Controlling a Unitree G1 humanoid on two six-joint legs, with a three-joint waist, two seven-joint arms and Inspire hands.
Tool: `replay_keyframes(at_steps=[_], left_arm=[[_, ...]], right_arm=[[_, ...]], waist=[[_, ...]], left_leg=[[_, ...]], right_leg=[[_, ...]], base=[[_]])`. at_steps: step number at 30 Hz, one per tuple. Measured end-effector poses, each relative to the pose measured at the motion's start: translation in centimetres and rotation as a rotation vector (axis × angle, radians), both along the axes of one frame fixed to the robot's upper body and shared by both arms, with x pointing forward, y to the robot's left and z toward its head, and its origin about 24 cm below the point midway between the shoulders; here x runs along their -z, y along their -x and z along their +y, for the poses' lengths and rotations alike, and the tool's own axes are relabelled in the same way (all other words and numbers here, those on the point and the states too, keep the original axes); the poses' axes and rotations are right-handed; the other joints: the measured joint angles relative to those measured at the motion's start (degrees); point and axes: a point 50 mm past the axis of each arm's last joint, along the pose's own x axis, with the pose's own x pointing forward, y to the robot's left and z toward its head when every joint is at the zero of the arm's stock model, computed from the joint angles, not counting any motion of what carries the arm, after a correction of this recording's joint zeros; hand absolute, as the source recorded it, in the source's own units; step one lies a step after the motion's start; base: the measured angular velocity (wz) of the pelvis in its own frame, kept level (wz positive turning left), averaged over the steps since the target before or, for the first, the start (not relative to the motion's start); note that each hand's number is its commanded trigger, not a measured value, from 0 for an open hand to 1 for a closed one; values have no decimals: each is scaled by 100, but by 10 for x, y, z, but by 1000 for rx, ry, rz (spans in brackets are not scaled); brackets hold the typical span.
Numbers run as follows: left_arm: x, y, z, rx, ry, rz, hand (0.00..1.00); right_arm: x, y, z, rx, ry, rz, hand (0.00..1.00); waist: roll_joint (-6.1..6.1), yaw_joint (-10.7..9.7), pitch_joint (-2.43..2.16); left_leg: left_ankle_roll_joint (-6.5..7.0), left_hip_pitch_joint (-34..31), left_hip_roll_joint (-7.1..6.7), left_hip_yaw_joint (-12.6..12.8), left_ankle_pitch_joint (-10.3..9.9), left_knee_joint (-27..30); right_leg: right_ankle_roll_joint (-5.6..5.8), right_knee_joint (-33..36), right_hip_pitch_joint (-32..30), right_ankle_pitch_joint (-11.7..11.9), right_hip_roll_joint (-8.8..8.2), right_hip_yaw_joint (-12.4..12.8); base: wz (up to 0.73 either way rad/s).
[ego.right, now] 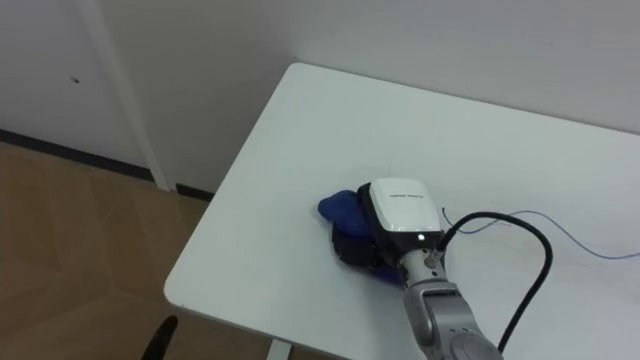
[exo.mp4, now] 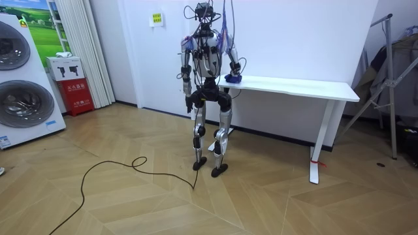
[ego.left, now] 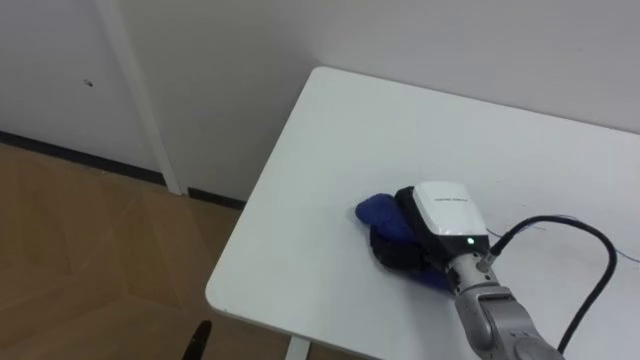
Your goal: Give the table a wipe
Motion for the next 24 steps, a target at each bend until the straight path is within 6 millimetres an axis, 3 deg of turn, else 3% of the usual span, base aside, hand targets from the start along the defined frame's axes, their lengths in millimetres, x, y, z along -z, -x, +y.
replay_keyframes(at_steps=[5, 10, 14, 18, 21, 24], left_arm=[[0, 0, -1, -32, 18, -7, 0], [0, 0, 1, -53, 11, -8, 0], [-1, 8, 15, -128, -12, -1, 0], [-3, 37, 40, -201, -96, 49, 0], [-5, 59, 52, -245, -150, 91, 0], [-6, 66, 57, -279, -168, 99, 0]], right_arm=[[2, -4, -2, 65, -132, 56, 100], [8, -15, -18, 179, -257, 91, 100], [17, -17, -65, 418, -309, 85, 100], [24, 5, -129, 691, -297, 58, 100], [24, 19, -156, 816, -288, 49, 100], [27, 36, -175, 908, -283, 46, 100]], waist=[[61, -1, 15], [85, -86, 30], [24, -130, -8], [-50, -182, -50], [-95, -360, -49], [-133, -441, -54]], left_leg=[[0, 17, 17, 102, 0, -6], [3, 1, 15, 124, 2, 3], [20, -2, -2, 114, 14, 2], [30, 9, -10, 96, 19, 22], [30, 8, -1, 128, 20, 18], [28, 15, 13, 152, 20, 2]], right_leg=[[1, -2, -2, -1, 7, 118], [1, 2, -9, -1, -6, 137], [10, 3, 2, -5, -16, 129], [22, 6, 14, 2, -20, 124], [22, 2, 12, 2, -20, 124], [23, 1, -1, 2, -13, 137]], base=[[-6], [-1], [3], [3], [5], [-4]])
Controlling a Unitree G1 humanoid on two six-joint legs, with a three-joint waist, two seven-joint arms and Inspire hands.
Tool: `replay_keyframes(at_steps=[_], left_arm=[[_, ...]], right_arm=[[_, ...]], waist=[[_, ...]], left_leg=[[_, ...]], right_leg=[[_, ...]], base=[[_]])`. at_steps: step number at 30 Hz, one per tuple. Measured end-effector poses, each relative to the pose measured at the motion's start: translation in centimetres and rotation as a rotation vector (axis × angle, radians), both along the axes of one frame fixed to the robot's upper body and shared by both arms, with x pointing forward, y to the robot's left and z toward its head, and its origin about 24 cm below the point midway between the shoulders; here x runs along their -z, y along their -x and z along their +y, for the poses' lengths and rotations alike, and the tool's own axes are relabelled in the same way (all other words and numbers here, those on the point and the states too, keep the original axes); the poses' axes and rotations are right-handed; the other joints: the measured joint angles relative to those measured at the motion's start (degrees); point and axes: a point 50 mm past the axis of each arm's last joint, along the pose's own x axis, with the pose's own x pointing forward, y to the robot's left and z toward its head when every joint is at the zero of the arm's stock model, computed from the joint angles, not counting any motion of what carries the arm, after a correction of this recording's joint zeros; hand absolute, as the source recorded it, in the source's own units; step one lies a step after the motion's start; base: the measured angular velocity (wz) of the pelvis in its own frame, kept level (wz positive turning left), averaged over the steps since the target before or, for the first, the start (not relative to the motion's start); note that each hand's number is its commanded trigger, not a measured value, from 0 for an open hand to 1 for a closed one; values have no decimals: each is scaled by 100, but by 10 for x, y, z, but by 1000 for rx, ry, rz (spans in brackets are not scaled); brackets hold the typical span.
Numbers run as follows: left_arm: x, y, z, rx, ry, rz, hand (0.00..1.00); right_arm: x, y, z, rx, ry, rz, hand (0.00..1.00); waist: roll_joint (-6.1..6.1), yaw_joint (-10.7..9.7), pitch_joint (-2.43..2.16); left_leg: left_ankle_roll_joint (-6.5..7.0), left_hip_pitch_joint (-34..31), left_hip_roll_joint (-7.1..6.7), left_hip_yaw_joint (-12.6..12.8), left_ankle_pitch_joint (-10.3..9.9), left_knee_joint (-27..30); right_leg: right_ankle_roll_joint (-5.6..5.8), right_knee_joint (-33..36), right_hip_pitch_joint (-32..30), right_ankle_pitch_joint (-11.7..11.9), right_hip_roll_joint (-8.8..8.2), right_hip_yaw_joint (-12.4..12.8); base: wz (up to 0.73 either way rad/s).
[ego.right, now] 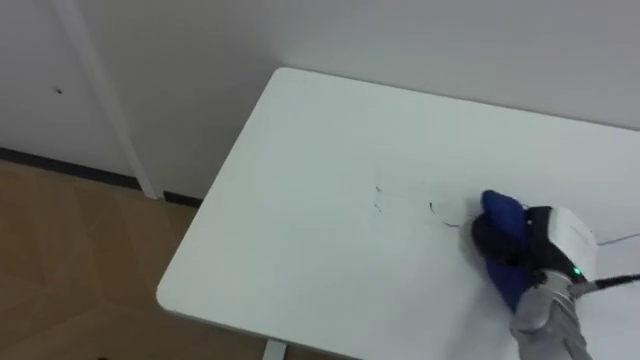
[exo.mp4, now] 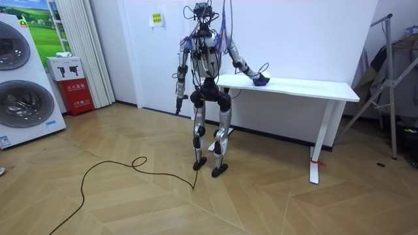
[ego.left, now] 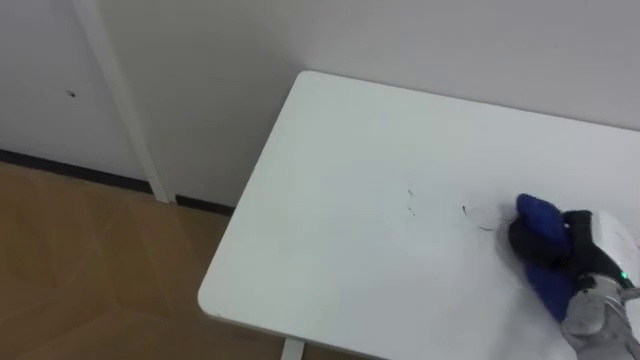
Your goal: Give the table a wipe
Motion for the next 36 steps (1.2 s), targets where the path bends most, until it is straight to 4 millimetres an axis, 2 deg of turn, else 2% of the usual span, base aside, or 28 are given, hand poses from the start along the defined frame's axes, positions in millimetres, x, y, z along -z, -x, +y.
replay_keyframes(at_steps=[3, 8, 10, 13, 14, 16, 17, 18, 19, 21, 22, 24, 27, 31, 32, 34, 36], left_arm=[[-2, 3, 5, -1, -37, -2, 0], [-5, 5, 7, 41, -94, -3, 0], [-5, 4, 5, 49, -101, -2, 0], [-3, -4, -1, 75, -87, -15, 0], [-2, -9, -3, 91, -81, -23, 0], [-2, -22, -9, 115, -70, -41, 0], [-2, -32, -12, 143, -66, -57, 0], [-2, -43, -16, 171, -57, -76, 0], [-2, -50, -19, 181, -47, -89, 0], [-5, -78, -30, 231, -25, -149, 0], [-6, -83, -32, 237, -22, -161, 0], [-7, -96, -40, 284, -13, -170, 0], [-6, -96, -41, 283, -2, -151, 0], [-6, -92, -31, 256, -8, -132, 0], [-5, -90, -30, 246, -5, -124, 0], [-6, -88, -28, 240, -9, -121, 0], [-6, -81, -20, 202, -24, -111, 0]], right_arm=[[8, 24, -13, 84, 5, 32, 100], [12, 43, -22, 137, 13, 55, 100], [11, 43, -22, 124, 25, 61, 100], [5, 29, -16, 41, 81, 97, 100], [0, 17, -9, -30, 114, 114, 100], [-10, -10, 15, -198, 174, 139, 100], [-16, -31, 41, -346, 226, 148, 100], [-23, -52, 71, -477, 239, 128, 100], [-26, -62, 86, -534, 233, 117, 100], [-40, -92, 131, -710, 234, 88, 100], [-43, -98, 140, -733, 230, 79, 100], [-48, -117, 160, -770, 212, 72, 100], [-51, -126, 147, -690, 158, 48, 100], [-43, -117, 134, -620, 104, -12, 100], [-39, -112, 131, -589, 71, -40, 100], [-29, -98, 119, -500, 10, -82, 100], [-18, -78, 97, -367, -30, -116, 100]], waist=[[-85, -53, 9], [-172, -163, 20], [-167, -150, 22], [-134, -114, 24], [-123, -84, 37], [-90, 117, 62], [-113, 208, 65], [-107, 238, 78], [-110, 290, 75], [-132, 538, 90], [-134, 599, 89], [-169, 738, 97], [-184, 761, 101], [-262, 703, 123], [-252, 615, 129], [-246, 572, 129], [-233, 488, 118]], left_leg=[[-2, 15, 2, 10, 1, -5], [3, 11, -14, 0, -3, 5], [3, 11, -14, 2, -2, 14], [-6, 8, -9, 15, 7, 14], [-17, -12, 11, 72, 13, 7], [-39, -27, 85, 305, 22, -13], [-60, -48, 98, 394, 26, -14], [-81, -84, 112, 400, 41, -12], [-90, -114, 118, 400, 48, -4], [-100, -258, 124, 384, 78, 23], [-99, -312, 122, 360, 92, 20], [-87, -454, 85, 114, 155, 50], [-69, -695, 62, -23, 176, 130], [-68, -883, 50, -35, 175, 171], [-67, -913, 40, -28, 175, 174], [-58, -923, 33, -21, 178, 171], [-35, -923, -23, -119, 176, 185]], right_leg=[[0, 2, 19, 0, 1, -8], [9, 7, 31, 6, -6, -8], [10, 17, 30, 6, -10, -5], [9, 44, -12, 6, -12, 18], [-2, 77, -73, 13, -4, 39], [-57, 149, -214, 46, 37, 160], [-82, 179, -280, 62, 53, 160], [-93, 216, -336, 66, 63, 155], [-105, 216, -365, 72, 68, 155], [-127, 202, -475, 85, 79, 135], [-127, 199, -512, 85, 74, 109], [-125, 187, -588, 85, 25, -109], [-123, 190, -682, 86, -13, -241], [-97, 92, -728, 102, -20, -346], [-95, 75, -712, 101, -23, -403], [-84, 68, -705, 95, -40, -480], [-44, 8, -628, 97, -63, -485]], base=[[-1], [-2], [-6], [-10], [-42], [-59], [-37], [-21], [0], [15], [37], [57], [58], [27], [36], [40], [32]])
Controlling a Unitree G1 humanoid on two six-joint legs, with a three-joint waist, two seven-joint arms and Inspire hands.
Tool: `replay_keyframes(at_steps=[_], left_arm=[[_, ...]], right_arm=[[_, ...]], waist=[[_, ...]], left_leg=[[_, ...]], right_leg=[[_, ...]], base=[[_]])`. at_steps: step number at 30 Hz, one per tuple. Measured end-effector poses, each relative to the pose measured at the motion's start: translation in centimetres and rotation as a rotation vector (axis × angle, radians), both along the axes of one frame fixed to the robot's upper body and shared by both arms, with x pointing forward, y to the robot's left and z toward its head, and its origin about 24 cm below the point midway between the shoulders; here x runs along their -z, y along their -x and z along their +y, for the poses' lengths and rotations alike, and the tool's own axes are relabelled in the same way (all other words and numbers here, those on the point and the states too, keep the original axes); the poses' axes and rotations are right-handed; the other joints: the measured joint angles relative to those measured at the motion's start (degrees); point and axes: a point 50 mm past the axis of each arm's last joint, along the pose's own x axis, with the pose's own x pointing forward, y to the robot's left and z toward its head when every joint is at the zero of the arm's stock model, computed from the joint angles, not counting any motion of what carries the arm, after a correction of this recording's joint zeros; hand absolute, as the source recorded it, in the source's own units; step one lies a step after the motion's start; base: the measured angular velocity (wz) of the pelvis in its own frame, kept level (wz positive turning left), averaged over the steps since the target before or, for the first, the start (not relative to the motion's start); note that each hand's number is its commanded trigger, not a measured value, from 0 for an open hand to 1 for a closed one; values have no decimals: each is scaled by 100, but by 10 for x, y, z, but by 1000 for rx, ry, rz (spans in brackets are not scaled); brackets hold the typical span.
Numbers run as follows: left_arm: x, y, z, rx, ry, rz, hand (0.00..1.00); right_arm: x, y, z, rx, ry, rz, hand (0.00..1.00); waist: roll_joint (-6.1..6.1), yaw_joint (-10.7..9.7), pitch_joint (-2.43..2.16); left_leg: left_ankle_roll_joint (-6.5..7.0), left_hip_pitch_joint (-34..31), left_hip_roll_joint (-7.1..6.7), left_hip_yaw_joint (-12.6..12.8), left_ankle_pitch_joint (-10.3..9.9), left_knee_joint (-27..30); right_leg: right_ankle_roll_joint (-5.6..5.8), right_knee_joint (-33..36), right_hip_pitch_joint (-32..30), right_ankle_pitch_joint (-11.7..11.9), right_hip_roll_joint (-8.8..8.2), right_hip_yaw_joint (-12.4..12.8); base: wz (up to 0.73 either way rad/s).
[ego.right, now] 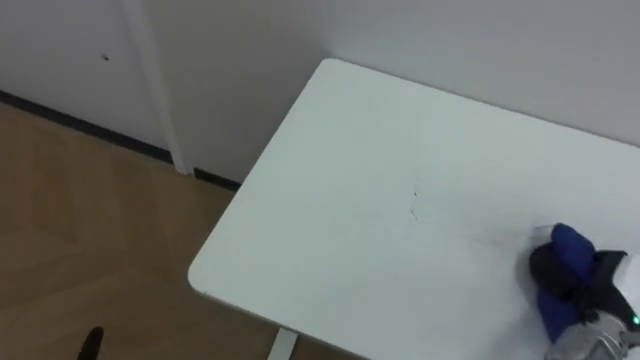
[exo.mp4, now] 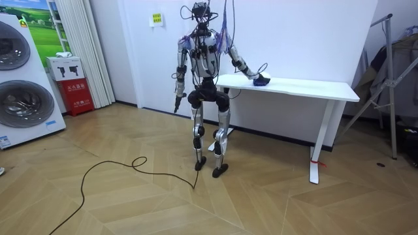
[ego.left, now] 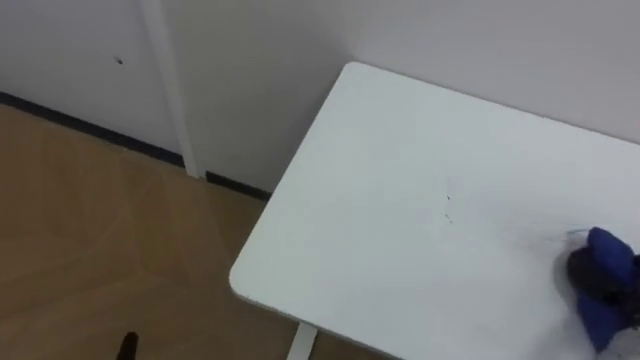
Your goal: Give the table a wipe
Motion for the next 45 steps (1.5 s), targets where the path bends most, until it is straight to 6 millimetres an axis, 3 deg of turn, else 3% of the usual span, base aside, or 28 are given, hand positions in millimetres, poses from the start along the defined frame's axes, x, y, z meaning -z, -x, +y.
replay_keyframes(at_steps=[1, 2, 3, 4, 6, 8, 10, 13, 15, 17, 20, 23, 24, 27, 29, 31, 33, 34, 36, 37, 38, 39, 41, 42, 43, 45], left_arm=[[0, -4, -3, 14, 7, 1, 0], [1, -15, -11, 36, 24, -2, 0], [0, -27, -19, 56, 41, -15, 0], [0, -33, -22, 65, 53, -25, 0], [-4, -55, -35, 78, 104, -75, 0], [-7, -67, -45, 86, 135, -110, 0], [-5, -63, -48, 111, 144, -95, 0], [2, -36, -35, 80, 118, -27, 0], [5, -10, -17, 32, 84, 27, 0], [4, 0, -6, 10, 60, 37, 0], [1, 1, 2, -4, 36, 32, 0], [-1, -1, 7, -35, 17, 16, 0], [-1, -2, 6, -31, 17, 13, 0], [-3, -13, 3, -6, 19, -16, 0], [-2, -23, -5, 30, 33, -21, 0], [-1, -30, -18, 40, 67, -39, 0], [3, -30, -31, 61, 93, -25, 0], [5, -27, -32, 58, 96, -16, 0], [7, -14, -27, 52, 87, -8, 0], [7, -10, -25, 55, 80, -7, 0], [6, -2, -19, 55, 64, -10, 0], [6, 15, -9, 54, 32, 21, 0], [5, 49, 5, 84, -31, 112, 0], [4, 70, 11, 82, -49, 167, 0], [4, 78, 13, 87, -53, 184, 0], [1, 103, 16, 83, -47, 228, 0]], right_arm=[[-4, -10, 8, -37, 9, 0, 100], [-12, -33, 28, -131, 19, -8, 100], [-25, -60, 55, -264, 45, -13, 100], [-30, -73, 72, -335, 52, -18, 100], [-55, -112, 137, -588, 76, -53, 100], [-72, -127, 156, -686, 91, -84, 100], [-78, -133, 156, -688, 74, -87, 100], [-60, -122, 129, -615, 51, -24, 100], [-44, -101, 102, -523, -9, -58, 100], [-34, -84, 75, -439, -8, -49, 100], [-20, -51, 35, -306, -4, -16, 100], [-5, -22, 18, -209, -15, 17, 100], [1, -12, 14, -188, -16, 35, 100], [2, -12, 15, -178, -24, 39, 100], [-1, -20, 22, -196, -19, 33, 100], [-5, -36, 36, -228, -7, 47, 100], [-15, -62, 70, -353, 23, 61, 100], [-18, -69, 83, -412, 26, 60, 100], [-32, -90, 134, -622, 37, 24, 100], [-37, -95, 142, -661, 32, 9, 100], [-47, -102, 148, -714, 35, -24, 100], [-51, -107, 147, -717, 34, -37, 100], [-53, -107, 135, -692, 39, -41, 100], [-46, -99, 117, -645, 34, -29, 100], [-41, -93, 105, -612, 29, -14, 100], [-24, -64, 65, -467, -3, -13, 100]], waist=[[25, 12, -7], [64, 65, -12], [108, 144, 11], [122, 197, 21], [87, 373, 128], [23, 523, 162], [6, 629, 168], [-85, 666, 170], [-137, 484, 146], [-166, 375, 126], [-165, 313, 101], [-185, 109, 39], [-157, 60, -7], [-89, 66, -20], [2, 86, 17], [121, 195, 14], [179, 487, 2], [178, 557, 9], [104, 744, 60], [82, 762, 89], [22, 793, 168], [-24, 938, 182], [-46, 991, 176], [-44, 967, 174], [-45, 960, 174], [-42, 735, 173]], left_leg=[[-8, -19, 28, 56, 4, 1], [-39, -82, 73, 147, 27, 1], [-64, -141, 120, 255, 71, -29], [-79, -170, 144, 300, 99, -50], [-144, -222, 172, 321, 230, -143], [-179, -366, 173, 192, 309, -134], [-180, -397, 176, 45, 351, -150], [-178, -485, 137, -159, 349, -166], [-149, -482, 122, -204, 331, -136], [-120, -431, 96, -197, 311, -140], [-74, -304, 49, -187, 266, -142], [-51, -185, 37, -137, 232, -129], [-43, -141, 38, -105, 212, -118], [-45, -44, 60, 71, 161, -86], [-47, 3, 75, 193, 137, -51], [-73, 69, 130, 374, 103, -60], [-132, 122, 208, 616, 122, -126], [-145, 112, 218, 622, 131, -134], [-184, 11, 257, 596, 187, -114], [-200, -36, 261, 555, 197, -73], [-223, -123, 277, 430, 212, -13], [-245, -179, 288, 350, 225, -7], [-252, -205, 247, 200, 202, 5], [-234, -203, 197, 58, 188, 18], [-223, -204, 165, -11, 181, 32], [-151, -126, 102, -51, 134, 124]], right_leg=[[-19, 21, -54, 21, 12, 23], [-54, 122, -209, 41, 27, 83], [-97, 223, -387, 60, 47, 147], [-125, 252, -470, 77, 62, 183], [-214, 264, -620, 114, 129, 218], [-253, 244, -718, 116, 140, 113], [-256, 195, -703, 96, 91, -12], [-228, 133, -660, 78, 81, -179], [-225, 120, -553, 78, 70, -279], [-204, 60, -425, 66, 63, -296], [-141, 54, -275, 28, 51, -288], [-126, 53, -145, 24, 39, -246], [-120, 51, -91, 26, 38, -224], [-93, 61, -26, 13, 25, -181], [-75, 67, 10, 8, 29, -58], [-86, 95, -12, 15, 46, 81], [-148, 251, -206, 29, 80, 278], [-177, 277, -270, 29, 97, 322], [-278, 273, -428, 11, 144, 366], [-294, 271, -458, 2, 148, 313], [-320, 263, -502, -23, 154, 216], [-331, 246, -521, -49, 168, 174], [-312, 193, -433, -95, 135, -34], [-270, 172, -336, -134, 99, -178], [-247, 183, -299, -163, 71, -247], [-153, 399, -146, -259, -24, -248]], base=[[-65], [-57], [-59], [-49], [-9], [42], [56], [46], [50], [44], [15], [-5], [-14], [-43], [-48], [-57], [-79], [-66], [-14], [38], [55], [54], [58], [74], [84], [75]])
